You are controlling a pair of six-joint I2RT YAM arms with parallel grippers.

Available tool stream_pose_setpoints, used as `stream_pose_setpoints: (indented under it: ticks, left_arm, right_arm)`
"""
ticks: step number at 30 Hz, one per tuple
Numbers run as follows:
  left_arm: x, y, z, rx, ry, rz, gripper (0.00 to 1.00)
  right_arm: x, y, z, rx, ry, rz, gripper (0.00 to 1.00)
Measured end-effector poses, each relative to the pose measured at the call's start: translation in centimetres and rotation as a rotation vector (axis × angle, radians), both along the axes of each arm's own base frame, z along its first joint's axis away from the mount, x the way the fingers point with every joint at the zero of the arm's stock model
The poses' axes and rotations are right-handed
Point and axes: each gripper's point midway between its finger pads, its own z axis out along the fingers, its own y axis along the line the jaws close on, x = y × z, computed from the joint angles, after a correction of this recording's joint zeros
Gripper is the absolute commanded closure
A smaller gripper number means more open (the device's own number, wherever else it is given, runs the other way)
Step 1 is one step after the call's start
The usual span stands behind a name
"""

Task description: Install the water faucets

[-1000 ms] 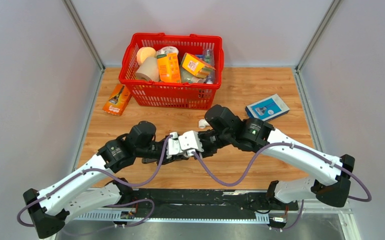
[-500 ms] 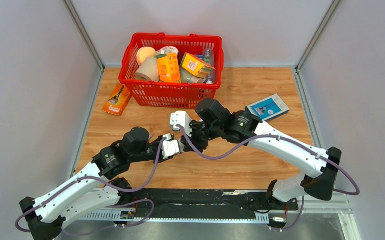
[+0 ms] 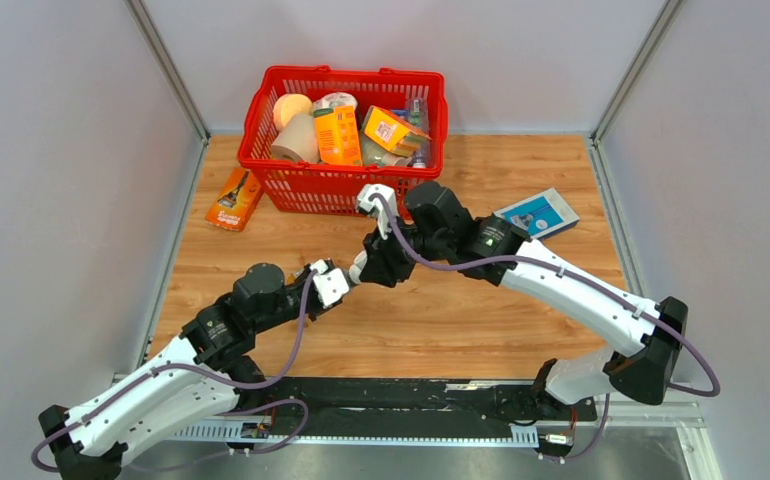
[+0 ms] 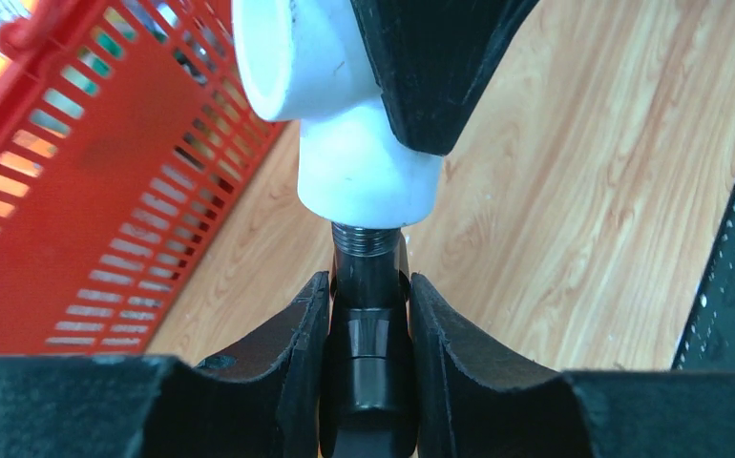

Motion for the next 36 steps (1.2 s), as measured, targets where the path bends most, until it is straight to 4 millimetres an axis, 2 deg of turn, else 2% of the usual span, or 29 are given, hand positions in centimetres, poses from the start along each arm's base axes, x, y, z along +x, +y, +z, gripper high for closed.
stream_pose_setpoints:
  ticks: [8,26,31,36]
  left_arm:
    - [0.9,-0.4,2.7,-0.093,-0.087,0.023,1.0]
    - [1.8,0.2,1.3,-0.078,-0.117,0.074,1.0]
    - [2.6,-0.1,2.2,-0.101,-0.142,0.1,1.0]
    - [3.9,-0.1,2.5,-0.083,-0.137,0.16,1.0]
  right_arm:
    - [1.5,-0.6,1.5,0.112,0.112,-0.105,1.0]
    - [2.6,0.2,0.2,0.079,0.351,-0.252,1.0]
    - [4.1,-1.2,1.6,0.122,0.346,-0.277,0.98]
    - [6.9,-5.4,4.1,0.182,0.235,-0.379,0.97]
